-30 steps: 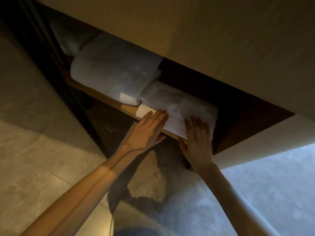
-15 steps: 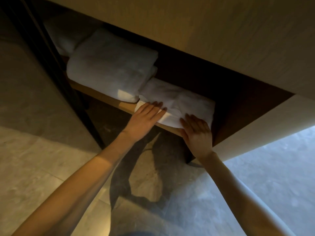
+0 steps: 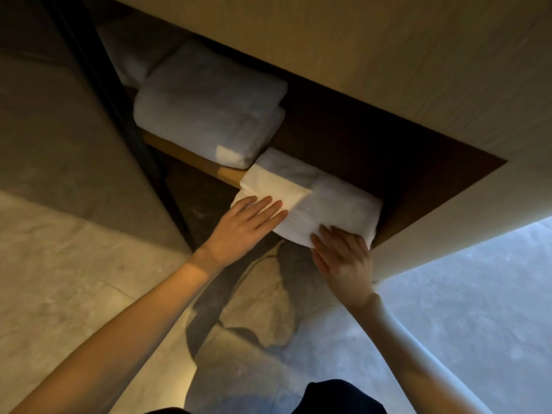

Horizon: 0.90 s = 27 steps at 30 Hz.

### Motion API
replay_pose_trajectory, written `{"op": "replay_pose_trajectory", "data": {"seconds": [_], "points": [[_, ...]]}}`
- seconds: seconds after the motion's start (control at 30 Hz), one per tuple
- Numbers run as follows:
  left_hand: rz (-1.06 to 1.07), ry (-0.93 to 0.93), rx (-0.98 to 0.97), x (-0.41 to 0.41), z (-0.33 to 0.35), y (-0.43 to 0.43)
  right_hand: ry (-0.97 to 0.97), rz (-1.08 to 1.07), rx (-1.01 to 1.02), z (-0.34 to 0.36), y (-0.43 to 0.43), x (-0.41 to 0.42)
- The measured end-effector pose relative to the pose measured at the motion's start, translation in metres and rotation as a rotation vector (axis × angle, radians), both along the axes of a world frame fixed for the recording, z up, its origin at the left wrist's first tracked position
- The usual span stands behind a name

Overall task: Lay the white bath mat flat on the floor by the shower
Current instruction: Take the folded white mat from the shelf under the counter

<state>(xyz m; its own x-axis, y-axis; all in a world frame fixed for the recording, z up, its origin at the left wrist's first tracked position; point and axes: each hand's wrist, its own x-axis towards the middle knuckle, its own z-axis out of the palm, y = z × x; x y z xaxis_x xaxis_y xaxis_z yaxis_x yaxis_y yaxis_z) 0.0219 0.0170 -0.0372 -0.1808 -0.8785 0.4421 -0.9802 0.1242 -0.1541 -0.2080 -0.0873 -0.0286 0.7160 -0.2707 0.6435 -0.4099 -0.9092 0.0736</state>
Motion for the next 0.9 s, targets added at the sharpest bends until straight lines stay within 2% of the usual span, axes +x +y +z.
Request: {"op": "replay_pose_trajectory", "data": {"seconds": [0.13, 0.2, 0.27, 0.37, 0.5, 0.63, 0.73, 0.9], "points": [[0.027, 0.014, 0.002, -0.001, -0.002, 0.006, -0.023, -0.033, 0.074, -0.006, 0.007, 0.002], [0.120, 0.085, 0.034, 0.002, 0.001, 0.004, -0.026, -0.047, 0.128, -0.004, 0.007, 0.004], [0.239, 0.223, 0.088, 0.008, 0.002, 0.002, -0.021, -0.058, 0.201, 0.001, 0.009, 0.005], [0.362, 0.491, 0.142, 0.009, 0.002, 0.004, -0.095, -0.119, 0.414, 0.013, 0.018, 0.001], [0.357, 0.949, 0.255, 0.008, 0.011, 0.002, -0.256, -0.326, 0.649, 0.028, 0.019, -0.013], [0.256, 1.187, 0.278, 0.014, 0.019, -0.003, -0.075, -0.489, 0.668, 0.030, 0.012, -0.019], [0.324, 1.482, 0.220, 0.022, 0.023, -0.009, 0.002, -0.599, 0.826, 0.035, 0.007, -0.022], [0.311, 1.529, 0.274, 0.023, 0.045, -0.023, 0.047, -0.497, 1.115, 0.038, 0.000, -0.022]]}}
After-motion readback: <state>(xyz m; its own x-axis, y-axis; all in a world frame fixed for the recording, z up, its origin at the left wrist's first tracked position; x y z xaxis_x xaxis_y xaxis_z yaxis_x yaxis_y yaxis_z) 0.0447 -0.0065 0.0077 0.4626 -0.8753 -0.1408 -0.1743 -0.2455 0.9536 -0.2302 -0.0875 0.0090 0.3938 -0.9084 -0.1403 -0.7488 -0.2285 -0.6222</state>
